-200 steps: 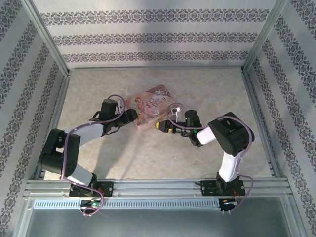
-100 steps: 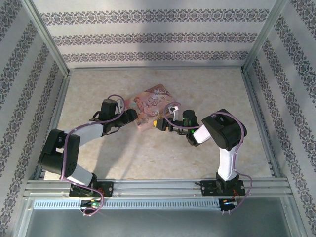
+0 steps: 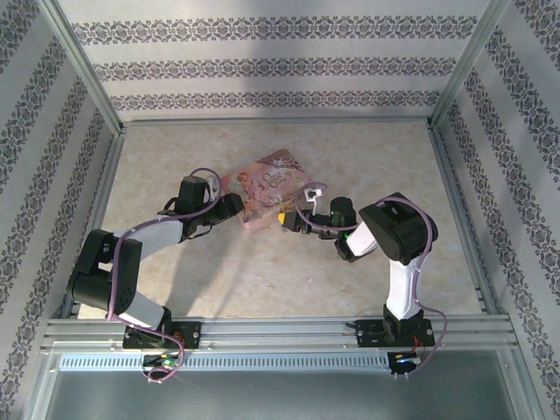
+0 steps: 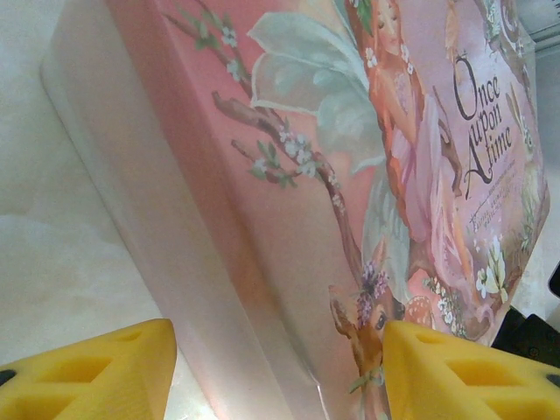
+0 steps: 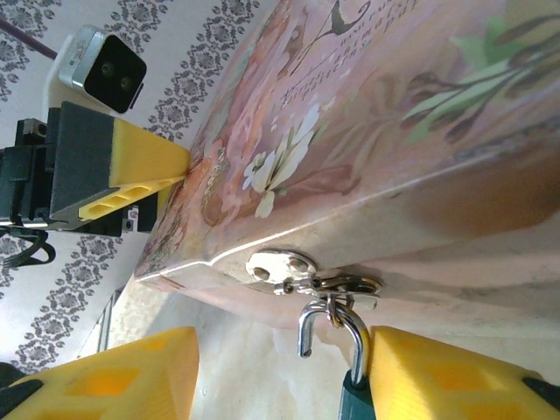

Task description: Unlock a padlock with a key

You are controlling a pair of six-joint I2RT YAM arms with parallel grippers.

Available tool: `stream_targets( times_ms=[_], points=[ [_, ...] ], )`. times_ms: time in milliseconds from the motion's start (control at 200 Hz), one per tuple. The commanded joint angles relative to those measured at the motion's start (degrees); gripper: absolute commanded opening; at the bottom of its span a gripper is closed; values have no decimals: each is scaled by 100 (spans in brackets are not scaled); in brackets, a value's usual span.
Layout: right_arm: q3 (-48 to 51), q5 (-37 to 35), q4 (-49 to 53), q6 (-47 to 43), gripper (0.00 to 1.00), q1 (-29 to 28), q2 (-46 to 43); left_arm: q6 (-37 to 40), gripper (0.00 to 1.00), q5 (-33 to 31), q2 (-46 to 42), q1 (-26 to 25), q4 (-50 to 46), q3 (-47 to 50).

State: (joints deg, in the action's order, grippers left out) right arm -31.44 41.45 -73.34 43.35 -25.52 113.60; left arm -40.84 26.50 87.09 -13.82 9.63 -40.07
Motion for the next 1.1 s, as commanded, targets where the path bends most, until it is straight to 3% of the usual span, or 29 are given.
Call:
stream_targets(
  times_ms=[0,515,1095],
  points=[
    [35,265,-594,-73,50,3,11,24,62,-188,-11,-64,-550,176],
    [90,312,-594,-59,34,-84,276,15,62,-207,-15,-66,-552,184],
    [7,151,-594,175,9,-78,434,-59,62,-198,-63,-64,-500,283]
  ],
)
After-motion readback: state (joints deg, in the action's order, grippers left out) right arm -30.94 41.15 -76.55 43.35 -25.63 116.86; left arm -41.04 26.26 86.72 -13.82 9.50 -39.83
